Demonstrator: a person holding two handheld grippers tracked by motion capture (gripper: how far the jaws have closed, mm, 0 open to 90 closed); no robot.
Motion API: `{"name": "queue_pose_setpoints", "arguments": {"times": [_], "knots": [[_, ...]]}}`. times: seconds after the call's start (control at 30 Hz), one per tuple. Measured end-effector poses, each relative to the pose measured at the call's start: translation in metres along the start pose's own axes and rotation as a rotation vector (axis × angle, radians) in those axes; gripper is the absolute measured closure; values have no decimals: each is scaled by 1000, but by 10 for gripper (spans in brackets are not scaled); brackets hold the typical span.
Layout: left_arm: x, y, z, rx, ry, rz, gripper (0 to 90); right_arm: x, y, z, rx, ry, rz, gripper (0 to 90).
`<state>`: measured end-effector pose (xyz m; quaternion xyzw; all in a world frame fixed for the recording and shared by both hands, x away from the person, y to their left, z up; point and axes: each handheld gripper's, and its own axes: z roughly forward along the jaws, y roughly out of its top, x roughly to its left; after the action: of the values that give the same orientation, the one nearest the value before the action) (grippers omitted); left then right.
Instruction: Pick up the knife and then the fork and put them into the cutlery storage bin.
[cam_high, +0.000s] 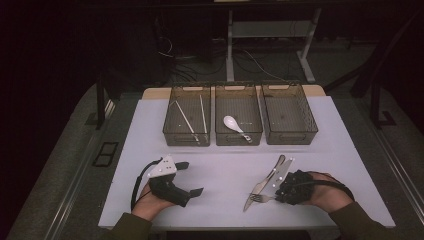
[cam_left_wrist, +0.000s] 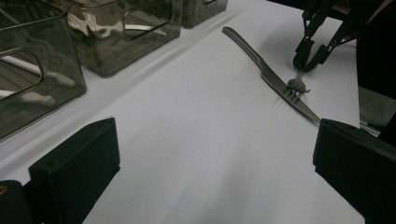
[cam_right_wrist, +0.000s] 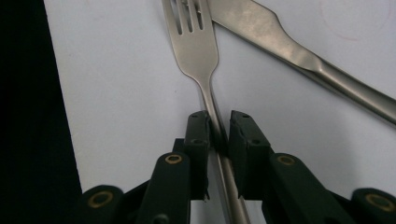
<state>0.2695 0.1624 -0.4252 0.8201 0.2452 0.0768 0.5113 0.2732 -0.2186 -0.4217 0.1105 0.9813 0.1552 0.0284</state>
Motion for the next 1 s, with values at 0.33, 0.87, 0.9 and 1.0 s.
{"name": "queue_pose_setpoints", "arguments": {"times": [0.33, 0.87, 0.9, 1.0], "knots": [[0, 0, 1, 4, -4, 4, 0, 5, 8, 1, 56, -24, -54, 801], [-1, 0, 2, 3, -5, 1, 0, 4, 16, 2, 118, 0, -72, 837], [-1, 0, 2, 4, -5, 2, 0, 4, 17, 3, 124, 3, -68, 840], [0, 0, 2, 7, -6, 6, 0, 4, 17, 3, 126, -2, -59, 846]]}}
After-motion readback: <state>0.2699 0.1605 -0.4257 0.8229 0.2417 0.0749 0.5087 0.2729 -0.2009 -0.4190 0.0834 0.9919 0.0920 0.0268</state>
